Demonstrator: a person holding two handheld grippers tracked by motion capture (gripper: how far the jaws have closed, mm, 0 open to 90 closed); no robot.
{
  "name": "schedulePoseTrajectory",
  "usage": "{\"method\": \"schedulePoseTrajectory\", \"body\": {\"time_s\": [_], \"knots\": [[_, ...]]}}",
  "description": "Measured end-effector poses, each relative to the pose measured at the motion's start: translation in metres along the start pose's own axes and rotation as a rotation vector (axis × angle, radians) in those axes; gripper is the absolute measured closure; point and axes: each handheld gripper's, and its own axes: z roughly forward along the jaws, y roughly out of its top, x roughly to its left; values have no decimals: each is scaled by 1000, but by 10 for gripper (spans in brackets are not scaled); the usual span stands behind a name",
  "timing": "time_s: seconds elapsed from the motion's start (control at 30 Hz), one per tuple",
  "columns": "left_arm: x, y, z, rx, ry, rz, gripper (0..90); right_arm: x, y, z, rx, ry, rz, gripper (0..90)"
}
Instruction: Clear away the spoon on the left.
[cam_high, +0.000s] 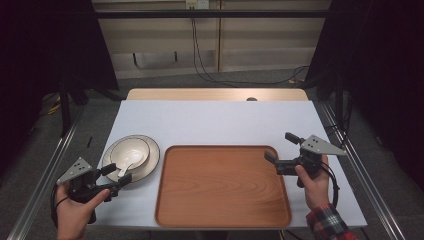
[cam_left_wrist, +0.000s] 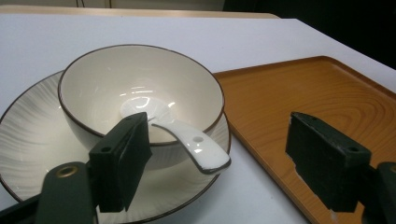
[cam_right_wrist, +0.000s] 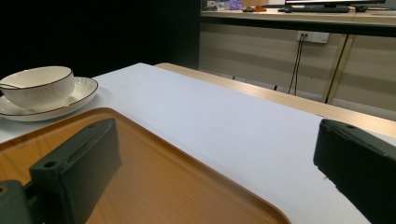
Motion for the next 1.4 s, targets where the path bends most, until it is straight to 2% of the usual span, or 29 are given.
{"method": "schedulePoseTrajectory", "body": {"time_s": [0.47,0.63,0.73,0.93,1.0,1.23,1.4], "knots": [[3,-2,-1,25,4,-9,348,0,0,0,1,-1,5,3],[4,-3,-2,31,25,-19,394,0,0,0,0,4,3,3],[5,-4,-2,38,14,-17,421,0,0,0,-1,0,4,3],[5,-4,-2,38,22,-20,478,0,0,-1,-2,-3,8,3],[7,-5,-1,39,15,-27,523,1,0,-1,-3,-4,12,3],[7,-5,0,38,21,-37,565,1,0,-1,-3,2,5,3],[8,-5,0,44,15,-29,592,1,0,-2,0,3,2,3]]}}
